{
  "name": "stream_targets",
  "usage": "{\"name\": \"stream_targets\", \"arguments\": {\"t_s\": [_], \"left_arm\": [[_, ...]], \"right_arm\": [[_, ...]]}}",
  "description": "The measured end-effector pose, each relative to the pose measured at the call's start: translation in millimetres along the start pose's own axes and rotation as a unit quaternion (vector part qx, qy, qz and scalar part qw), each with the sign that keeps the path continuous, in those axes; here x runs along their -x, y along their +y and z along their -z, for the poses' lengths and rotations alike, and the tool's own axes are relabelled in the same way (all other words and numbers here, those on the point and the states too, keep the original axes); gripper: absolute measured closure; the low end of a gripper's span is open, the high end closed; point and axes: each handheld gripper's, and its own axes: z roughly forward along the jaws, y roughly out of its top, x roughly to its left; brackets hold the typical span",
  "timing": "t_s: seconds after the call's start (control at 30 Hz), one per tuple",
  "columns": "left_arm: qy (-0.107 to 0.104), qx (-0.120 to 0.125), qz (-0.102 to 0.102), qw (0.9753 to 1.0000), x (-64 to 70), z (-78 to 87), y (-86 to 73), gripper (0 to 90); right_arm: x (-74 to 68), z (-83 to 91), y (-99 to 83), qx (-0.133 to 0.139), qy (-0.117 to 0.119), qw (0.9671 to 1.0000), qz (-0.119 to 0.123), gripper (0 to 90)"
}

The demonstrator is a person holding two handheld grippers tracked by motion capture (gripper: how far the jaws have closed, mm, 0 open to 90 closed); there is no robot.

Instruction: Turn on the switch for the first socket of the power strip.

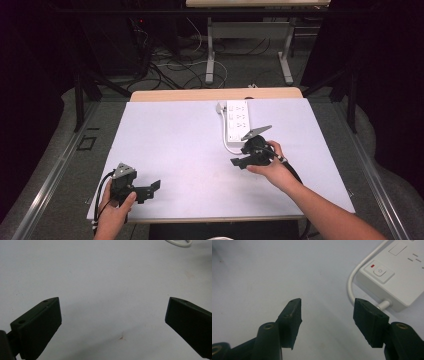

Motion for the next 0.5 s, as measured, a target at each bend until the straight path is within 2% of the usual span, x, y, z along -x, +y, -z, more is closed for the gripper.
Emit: {"name": "stream_targets", "arguments": {"t_s": [0.03, 0.07, 0.37, 0.43, 0.5], "left_arm": [[0.001, 0.000, 0.000, 1.0000, -0.1, 0.1, 0.0, 0.4], [0.002, -0.001, -0.004, 1.0000, -0.8, 0.4, 0.1, 0.4], [0.004, 0.005, 0.002, 1.0000, 0.7, -0.7, -0.4, 0.4], [0.004, 0.005, 0.006, 1.0000, 1.3, -0.7, -0.6, 0.4], [0.004, 0.005, 0.006, 1.0000, 1.4, -0.8, -0.7, 0.4]], "right_arm": [[-1.7, 1.2, -2.4, 0.000, -0.001, 1.0000, -0.006, 36.5], [-1.6, 1.8, -4.8, 0.004, -0.003, 1.0000, -0.001, 34.4], [-5.8, 12.1, -26.9, 0.026, -0.012, 0.9996, -0.001, 17.1], [-6.9, 15.1, -31.8, 0.029, -0.011, 0.9994, -0.013, 15.3], [-6.3, 17.6, -37.5, 0.037, -0.014, 0.9992, -0.013, 14.8]]}}
